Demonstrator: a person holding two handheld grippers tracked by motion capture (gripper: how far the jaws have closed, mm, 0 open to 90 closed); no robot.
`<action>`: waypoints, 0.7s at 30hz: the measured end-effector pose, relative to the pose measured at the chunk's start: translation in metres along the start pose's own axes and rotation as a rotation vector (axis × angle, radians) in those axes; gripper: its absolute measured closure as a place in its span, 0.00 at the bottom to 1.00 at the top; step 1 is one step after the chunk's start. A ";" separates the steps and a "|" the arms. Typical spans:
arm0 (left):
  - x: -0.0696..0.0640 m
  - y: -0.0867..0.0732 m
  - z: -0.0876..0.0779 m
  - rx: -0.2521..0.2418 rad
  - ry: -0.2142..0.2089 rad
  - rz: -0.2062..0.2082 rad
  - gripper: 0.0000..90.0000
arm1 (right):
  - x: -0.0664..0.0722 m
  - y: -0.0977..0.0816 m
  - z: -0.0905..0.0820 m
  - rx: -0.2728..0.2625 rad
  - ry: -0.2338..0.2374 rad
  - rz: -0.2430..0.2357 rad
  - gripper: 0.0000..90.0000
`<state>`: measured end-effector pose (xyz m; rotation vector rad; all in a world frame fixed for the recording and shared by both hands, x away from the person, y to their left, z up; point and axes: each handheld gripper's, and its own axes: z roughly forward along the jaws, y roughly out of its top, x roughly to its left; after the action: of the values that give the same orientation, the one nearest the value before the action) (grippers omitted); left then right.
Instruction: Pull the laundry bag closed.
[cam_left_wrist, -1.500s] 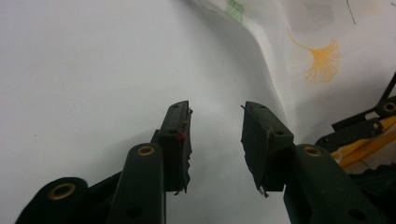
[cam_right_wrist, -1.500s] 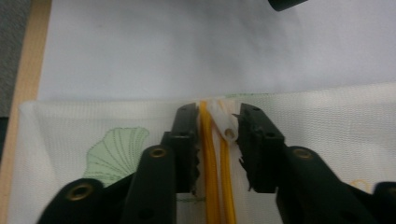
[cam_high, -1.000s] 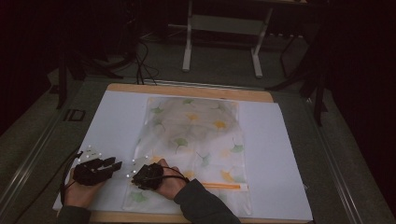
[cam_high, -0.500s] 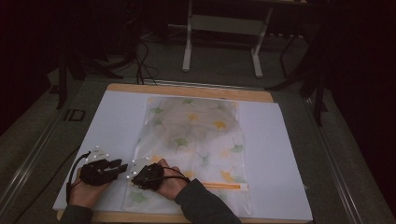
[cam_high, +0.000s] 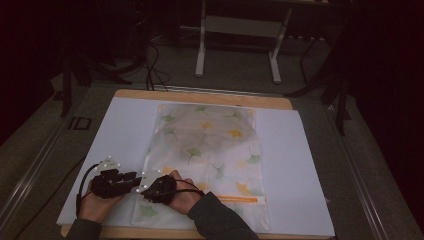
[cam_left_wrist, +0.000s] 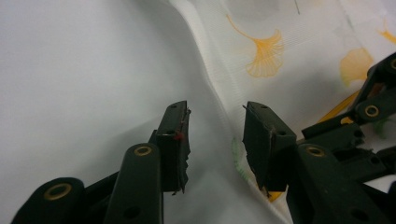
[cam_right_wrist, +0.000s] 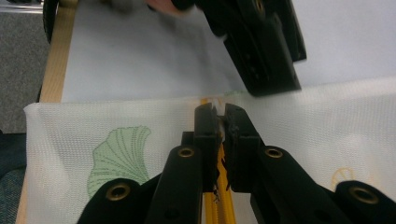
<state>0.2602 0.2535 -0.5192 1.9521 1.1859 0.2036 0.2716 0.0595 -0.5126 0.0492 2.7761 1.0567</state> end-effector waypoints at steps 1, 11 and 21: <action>0.000 0.001 0.001 0.001 -0.009 -0.006 0.67 | 0.000 0.000 -0.001 -0.002 -0.001 -0.003 0.94; 0.000 0.005 0.012 0.047 -0.098 -0.072 0.78 | 0.003 0.003 -0.008 -0.022 -0.011 -0.027 0.95; -0.004 0.011 0.008 0.066 -0.126 -0.072 0.99 | 0.001 0.002 -0.015 -0.032 -0.029 -0.031 0.95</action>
<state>0.2689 0.2436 -0.5154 1.9457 1.1909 0.0039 0.2679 0.0513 -0.5011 0.0168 2.7243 1.0837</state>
